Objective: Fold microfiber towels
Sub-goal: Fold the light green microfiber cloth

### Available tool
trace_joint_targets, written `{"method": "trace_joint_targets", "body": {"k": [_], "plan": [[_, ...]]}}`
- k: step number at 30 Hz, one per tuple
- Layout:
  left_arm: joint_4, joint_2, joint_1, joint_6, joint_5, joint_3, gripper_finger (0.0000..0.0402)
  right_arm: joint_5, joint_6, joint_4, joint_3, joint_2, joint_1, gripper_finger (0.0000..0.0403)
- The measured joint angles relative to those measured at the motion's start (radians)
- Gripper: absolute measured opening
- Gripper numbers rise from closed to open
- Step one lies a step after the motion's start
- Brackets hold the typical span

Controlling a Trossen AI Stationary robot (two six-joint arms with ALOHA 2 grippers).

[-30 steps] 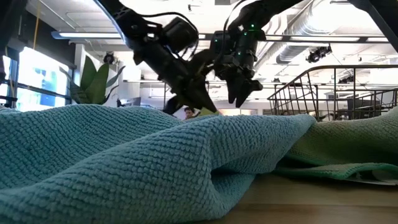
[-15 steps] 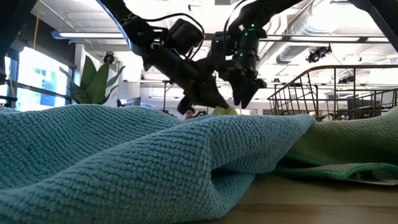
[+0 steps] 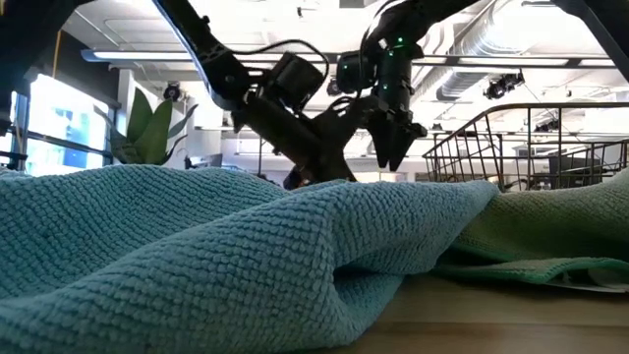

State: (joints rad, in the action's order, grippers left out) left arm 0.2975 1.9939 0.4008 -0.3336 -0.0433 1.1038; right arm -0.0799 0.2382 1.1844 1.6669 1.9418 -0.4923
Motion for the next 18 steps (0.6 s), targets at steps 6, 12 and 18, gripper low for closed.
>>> {"method": "trace_joint_targets", "body": {"k": [6,12,18], "plan": [[0.064,0.015,-0.001,-0.042,-0.003,0.001,0.0016,0.0,0.0,0.002,0.0,-0.028,0.0,0.0158],[0.078,0.015,0.0,-0.031,0.006,0.001,0.0061,0.0,0.0,0.001,0.0,-0.048,0.0,0.0158],[0.089,0.015,0.0,-0.052,0.003,0.001,0.013,-0.001,-0.002,0.005,0.0,-0.048,0.002,0.0158]]}}
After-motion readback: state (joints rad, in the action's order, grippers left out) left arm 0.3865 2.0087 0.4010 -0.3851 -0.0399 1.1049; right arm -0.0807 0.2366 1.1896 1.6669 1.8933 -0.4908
